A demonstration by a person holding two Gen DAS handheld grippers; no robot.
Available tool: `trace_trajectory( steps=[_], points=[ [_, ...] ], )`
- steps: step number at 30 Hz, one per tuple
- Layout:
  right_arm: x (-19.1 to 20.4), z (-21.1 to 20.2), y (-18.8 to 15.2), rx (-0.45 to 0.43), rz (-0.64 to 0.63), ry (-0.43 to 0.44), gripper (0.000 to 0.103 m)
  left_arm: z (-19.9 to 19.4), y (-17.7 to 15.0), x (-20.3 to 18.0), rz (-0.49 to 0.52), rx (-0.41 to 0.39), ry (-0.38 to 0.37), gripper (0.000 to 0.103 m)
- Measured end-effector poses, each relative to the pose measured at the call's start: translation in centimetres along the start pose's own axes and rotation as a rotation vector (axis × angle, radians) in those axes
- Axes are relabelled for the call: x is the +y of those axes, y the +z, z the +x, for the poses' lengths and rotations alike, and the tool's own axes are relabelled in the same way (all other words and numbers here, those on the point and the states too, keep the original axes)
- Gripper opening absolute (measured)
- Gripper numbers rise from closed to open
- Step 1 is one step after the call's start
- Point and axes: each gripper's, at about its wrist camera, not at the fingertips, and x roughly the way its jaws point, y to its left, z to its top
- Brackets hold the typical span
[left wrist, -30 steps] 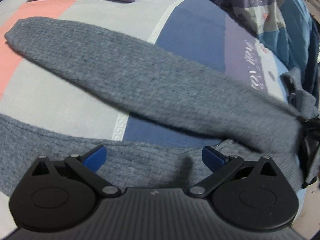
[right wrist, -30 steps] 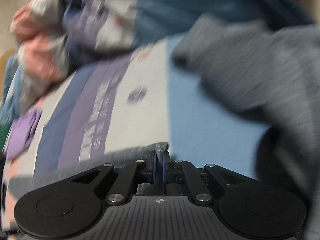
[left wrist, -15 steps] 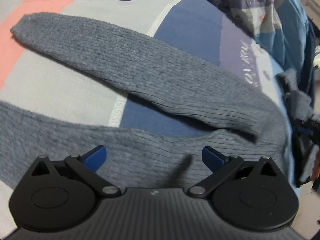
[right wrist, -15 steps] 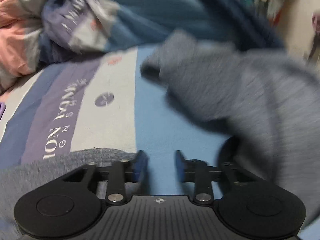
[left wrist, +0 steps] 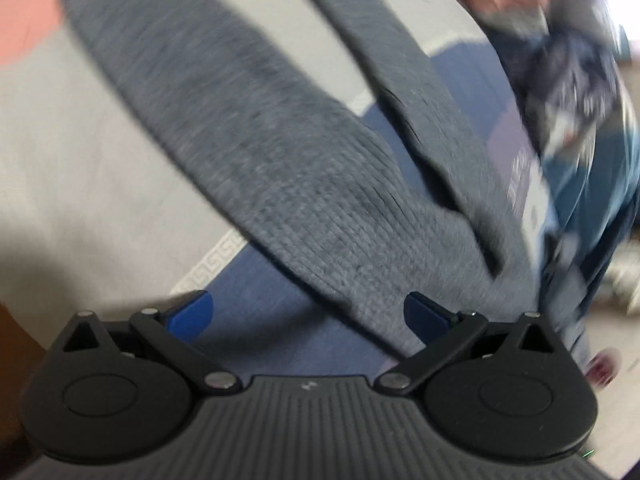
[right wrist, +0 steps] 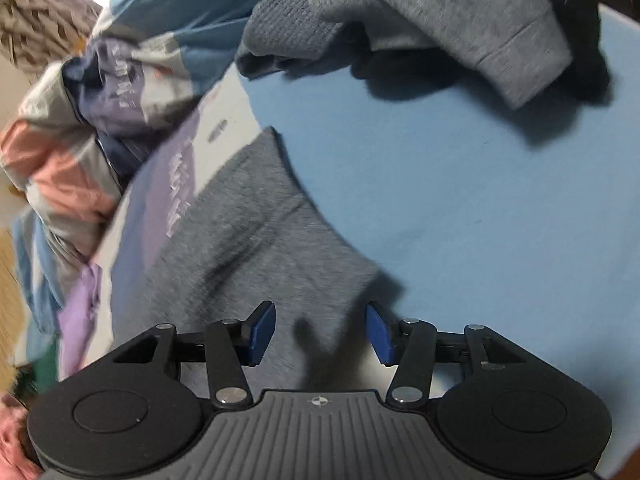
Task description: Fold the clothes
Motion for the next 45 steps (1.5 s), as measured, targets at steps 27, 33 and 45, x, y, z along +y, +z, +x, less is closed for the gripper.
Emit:
trace_trajectory(
  steps=[27,33,45],
  points=[
    [1.0,0.6,0.7,-0.018,0.051,-0.031,0.006,-0.1,9.3,11.8,-0.545,-0.34,-0.269,0.006],
    [1.7,-0.8,0.5,-0.056,0.038,-0.043,0.006,-1.7,9.6,10.3,-0.428,-0.366,-0.193,0.006],
    [2.0,-5.3,-0.6,-0.045,0.063,-0.1,0.006,-9.6,7.7,4.7,-0.19,-0.288,0.187,0.006]
  ],
)
